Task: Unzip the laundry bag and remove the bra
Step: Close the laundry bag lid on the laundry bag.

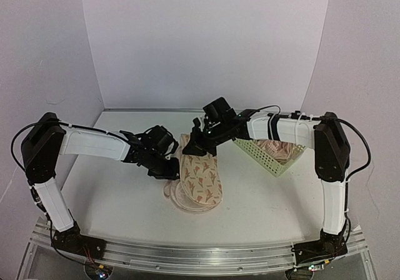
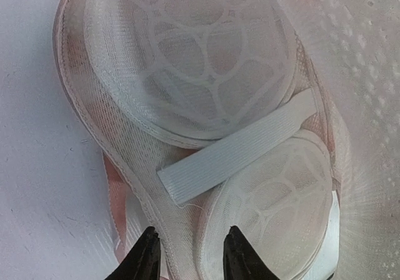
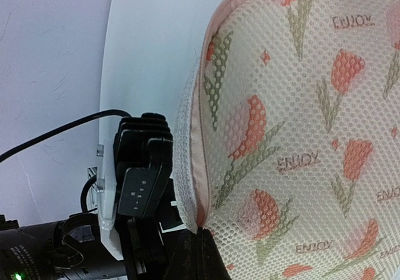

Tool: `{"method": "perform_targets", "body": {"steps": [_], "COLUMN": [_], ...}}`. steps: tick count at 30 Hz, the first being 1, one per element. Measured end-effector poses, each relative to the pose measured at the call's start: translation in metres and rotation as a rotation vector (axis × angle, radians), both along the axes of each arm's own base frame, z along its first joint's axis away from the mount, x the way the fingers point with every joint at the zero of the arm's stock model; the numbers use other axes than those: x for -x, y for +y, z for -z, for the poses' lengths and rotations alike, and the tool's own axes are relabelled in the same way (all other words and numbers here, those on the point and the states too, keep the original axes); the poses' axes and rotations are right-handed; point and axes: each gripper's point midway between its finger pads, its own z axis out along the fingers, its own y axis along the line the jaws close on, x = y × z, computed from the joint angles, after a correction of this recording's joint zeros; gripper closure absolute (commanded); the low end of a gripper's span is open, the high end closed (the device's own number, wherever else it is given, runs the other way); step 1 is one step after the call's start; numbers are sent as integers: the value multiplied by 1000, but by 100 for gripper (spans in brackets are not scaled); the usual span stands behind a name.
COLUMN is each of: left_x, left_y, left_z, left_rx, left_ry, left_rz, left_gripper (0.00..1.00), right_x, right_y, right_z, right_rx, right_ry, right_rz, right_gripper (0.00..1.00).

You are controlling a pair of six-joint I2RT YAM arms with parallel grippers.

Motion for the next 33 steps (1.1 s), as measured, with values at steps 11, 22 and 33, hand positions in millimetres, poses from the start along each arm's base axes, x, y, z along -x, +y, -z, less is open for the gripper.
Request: {"method": "perform_targets", "body": {"steps": [11,22,33], "left_x": [-17,-11,-9], "left_y": [25,65,69], "left_z": [-33,-74,-75], "left_rx": [-61,-79,-80], "left_ry": [-140,-264,-267], "left_rz": [-90,-174,-178], "left_gripper": [56,60,64], "right_x": [-2,-4,8], "right_y": [2,16,38], "right_z": [3,36,62], "right_rx": [3,34,38], "right_ry": [2,40,69], "right_rz": [2,-10,-73], "right_gripper": [100,100,86]}}
